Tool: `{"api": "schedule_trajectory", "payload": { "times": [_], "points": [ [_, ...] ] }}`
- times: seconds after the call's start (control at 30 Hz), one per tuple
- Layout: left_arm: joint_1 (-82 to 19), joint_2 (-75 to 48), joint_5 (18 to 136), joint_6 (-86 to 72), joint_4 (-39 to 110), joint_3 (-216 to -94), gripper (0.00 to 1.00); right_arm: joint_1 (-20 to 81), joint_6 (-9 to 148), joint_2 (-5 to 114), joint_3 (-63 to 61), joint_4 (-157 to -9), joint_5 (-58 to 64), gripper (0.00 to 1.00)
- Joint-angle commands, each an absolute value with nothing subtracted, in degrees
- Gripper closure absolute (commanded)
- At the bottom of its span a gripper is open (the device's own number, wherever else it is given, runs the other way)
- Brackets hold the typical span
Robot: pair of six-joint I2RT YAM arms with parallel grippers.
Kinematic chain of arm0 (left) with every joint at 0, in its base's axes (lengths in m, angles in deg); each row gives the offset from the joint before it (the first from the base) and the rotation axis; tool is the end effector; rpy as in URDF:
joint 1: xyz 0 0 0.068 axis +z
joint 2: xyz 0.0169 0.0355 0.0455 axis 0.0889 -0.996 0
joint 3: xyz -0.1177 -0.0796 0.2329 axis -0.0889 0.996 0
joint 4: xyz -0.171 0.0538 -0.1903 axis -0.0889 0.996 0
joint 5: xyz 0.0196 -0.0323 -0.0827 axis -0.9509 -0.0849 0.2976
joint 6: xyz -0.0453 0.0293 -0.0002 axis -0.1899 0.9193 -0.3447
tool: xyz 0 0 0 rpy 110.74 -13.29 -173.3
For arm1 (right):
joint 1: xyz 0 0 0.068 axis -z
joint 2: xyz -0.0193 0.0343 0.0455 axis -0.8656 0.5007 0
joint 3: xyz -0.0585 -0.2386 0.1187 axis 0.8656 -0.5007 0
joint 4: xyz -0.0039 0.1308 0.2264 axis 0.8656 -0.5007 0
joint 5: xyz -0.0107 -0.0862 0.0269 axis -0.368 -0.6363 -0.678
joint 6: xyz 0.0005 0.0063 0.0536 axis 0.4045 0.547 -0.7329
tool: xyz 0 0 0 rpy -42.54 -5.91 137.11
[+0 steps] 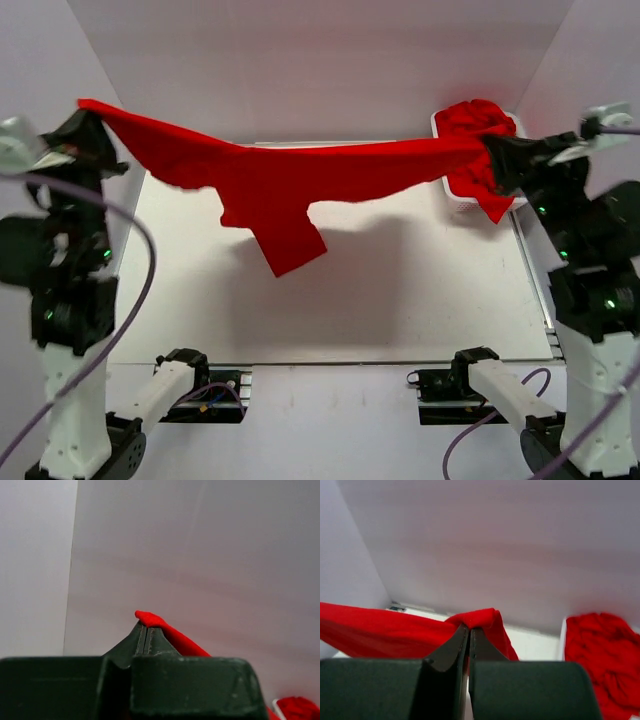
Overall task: Fold and stack the t-shirts
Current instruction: Flatten out the tshirt
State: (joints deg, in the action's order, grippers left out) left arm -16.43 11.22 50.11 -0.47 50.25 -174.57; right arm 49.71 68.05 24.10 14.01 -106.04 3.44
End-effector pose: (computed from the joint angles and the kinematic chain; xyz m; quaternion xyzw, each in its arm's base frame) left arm 0.0936 -0.0072 0.5747 -0.1105 0.5137 -0.0359 0.8501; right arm 0.1046 0.0239 0.5527 -0.0636 0.5957 0.1705 0.7823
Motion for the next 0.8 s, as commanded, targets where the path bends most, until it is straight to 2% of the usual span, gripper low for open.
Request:
{"api": "schedule_trajectory", "payload": {
  "times": [0.0, 0.17, 0.33, 0.4, 0.57, 0.77],
  "points": [
    [-16.0, 13.0, 52.8, 2.2, 56.0, -183.6, 1.00, 50.1, 69.1, 23.5, 21.8, -111.9, 7.1, 1.00],
    [-16.0, 12.2, 52.8, 6.2, 59.6, -195.7, 1.00, 50.0, 69.1, 20.6, 30.2, -115.8, 6.6, 1.00],
    [-16.0, 8.4, 54.7, 8.9, 61.8, -204.2, 1.00, 50.2, 68.7, 17.2, 28.9, -116.1, 6.7, 1.00],
    [-16.5, 7.3, 55.3, 9.7, 61.0, -204.2, 1.00, 50.1, 68.8, 16.9, 25.2, -115.6, 6.5, 1.00],
    [-17.1, 4.3, 52.7, 9.7, 58.2, -194.7, 1.00, 50.1, 66.9, 18.7, 15.9, -108.3, 3.0, 1.00],
    [-16.0, -8.7, 46.4, 8.9, 54.1, -184.2, 1.00, 50.2, 65.9, 31.6, 4.5, -103.0, -1.9, 1.00]
  ]
}}
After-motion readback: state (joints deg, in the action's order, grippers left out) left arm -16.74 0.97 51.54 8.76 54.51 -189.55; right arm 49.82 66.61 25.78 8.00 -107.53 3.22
